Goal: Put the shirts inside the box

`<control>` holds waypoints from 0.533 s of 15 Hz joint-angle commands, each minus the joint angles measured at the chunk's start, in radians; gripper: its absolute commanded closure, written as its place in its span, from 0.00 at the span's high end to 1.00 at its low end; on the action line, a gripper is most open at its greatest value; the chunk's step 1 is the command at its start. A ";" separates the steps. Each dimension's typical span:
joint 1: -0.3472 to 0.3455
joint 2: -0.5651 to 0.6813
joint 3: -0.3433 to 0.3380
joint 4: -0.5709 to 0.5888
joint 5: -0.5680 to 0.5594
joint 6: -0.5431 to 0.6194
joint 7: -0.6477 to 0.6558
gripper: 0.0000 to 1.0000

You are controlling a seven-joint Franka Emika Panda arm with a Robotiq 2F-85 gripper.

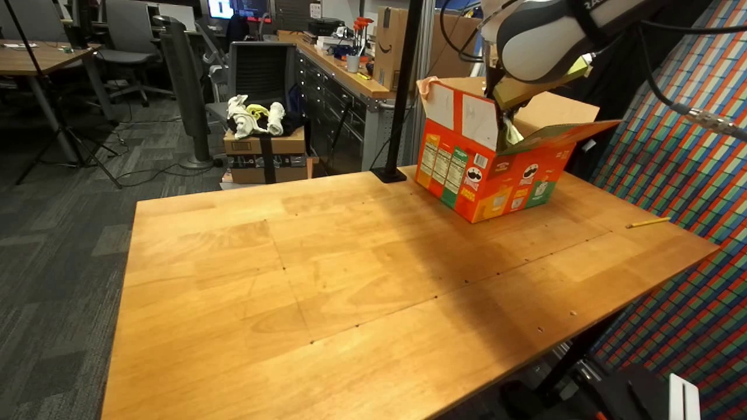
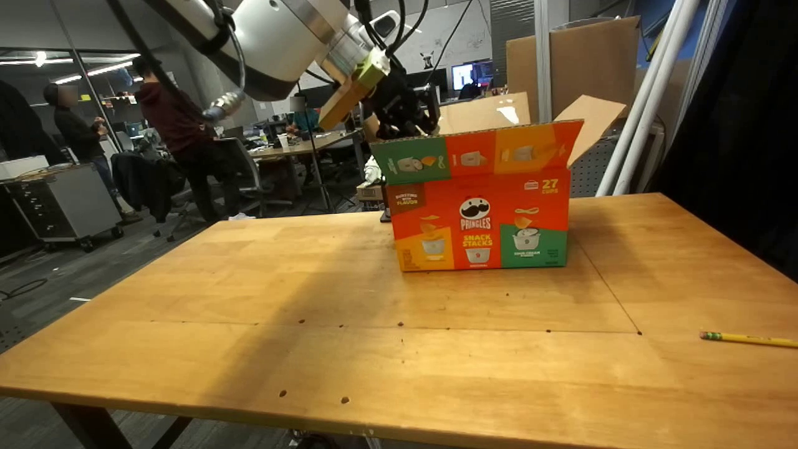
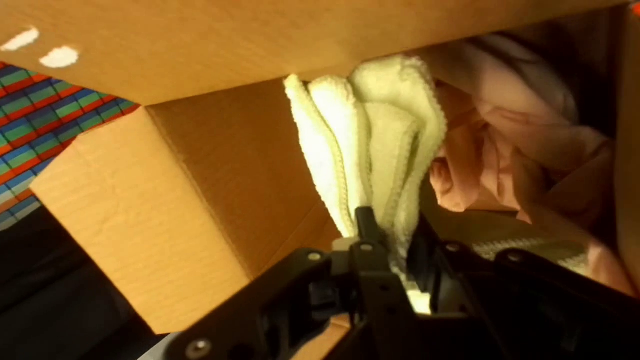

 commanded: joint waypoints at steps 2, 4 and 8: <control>0.016 0.000 0.005 -0.006 0.005 -0.016 -0.002 0.37; 0.019 0.000 0.008 -0.007 0.005 -0.023 -0.001 0.46; 0.019 0.000 0.007 -0.007 0.005 -0.025 -0.001 0.46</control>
